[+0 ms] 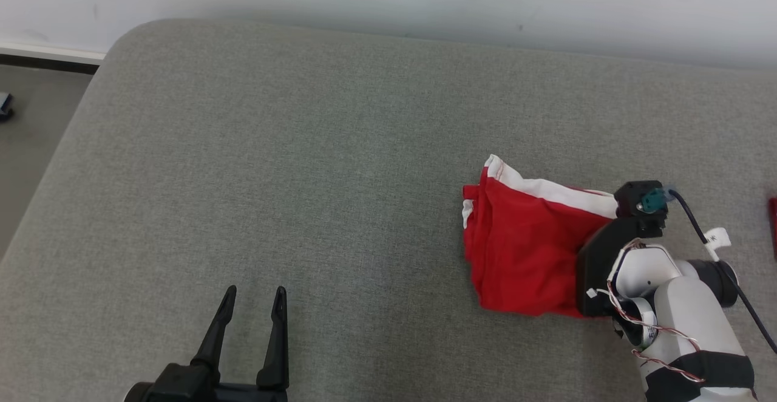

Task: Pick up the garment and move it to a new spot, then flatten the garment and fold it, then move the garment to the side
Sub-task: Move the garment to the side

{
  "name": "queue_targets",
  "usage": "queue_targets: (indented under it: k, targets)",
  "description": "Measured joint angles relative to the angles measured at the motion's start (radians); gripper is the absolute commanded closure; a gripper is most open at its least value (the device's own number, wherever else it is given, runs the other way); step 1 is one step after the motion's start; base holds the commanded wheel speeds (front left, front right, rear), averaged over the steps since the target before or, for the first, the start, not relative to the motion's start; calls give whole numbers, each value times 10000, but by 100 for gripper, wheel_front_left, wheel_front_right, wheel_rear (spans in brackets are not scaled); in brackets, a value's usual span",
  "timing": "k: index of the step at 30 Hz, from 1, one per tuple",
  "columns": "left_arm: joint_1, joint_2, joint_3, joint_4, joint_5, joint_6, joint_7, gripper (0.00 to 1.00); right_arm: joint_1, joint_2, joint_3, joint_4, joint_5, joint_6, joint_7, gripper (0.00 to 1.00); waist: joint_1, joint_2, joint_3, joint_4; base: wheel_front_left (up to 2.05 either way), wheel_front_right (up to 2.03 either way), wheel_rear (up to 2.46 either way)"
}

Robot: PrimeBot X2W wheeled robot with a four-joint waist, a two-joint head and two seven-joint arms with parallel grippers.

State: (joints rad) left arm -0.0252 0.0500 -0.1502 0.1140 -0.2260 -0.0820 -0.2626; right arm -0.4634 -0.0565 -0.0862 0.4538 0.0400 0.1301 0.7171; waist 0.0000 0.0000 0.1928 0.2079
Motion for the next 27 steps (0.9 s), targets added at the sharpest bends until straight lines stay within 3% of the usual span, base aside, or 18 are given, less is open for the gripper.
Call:
queue_targets:
  k: [5, 16, 20, 27]
  targets:
    - [-12, 2, 33, -115, 58, 48, 0, 0, -209, -606, 1202, -500, -240, 4, 290, 100, 1, 0, 20, -197, 0, 0, 0]
    - [-121, 0, 384, -474, 150, 201, 0, 0, -1396, -3028, 3850, -2585, 986, 4, 1145, 100, 1, 1, 10, -1357, 0, 0, 0]
    - [-251, -2, 593, -669, 370, 198, 0, 0, -1906, -3689, 4167, -2809, 1390, 4, 1106, 100, 1, 1, 154, -2116, 0, 0, 0]
    - [-767, -6, 692, -784, 696, 12, 0, 0, -2173, -4265, 3741, -2692, 1615, 4, 750, 100, 1, 1, 541, -3128, 0, 0, 0]
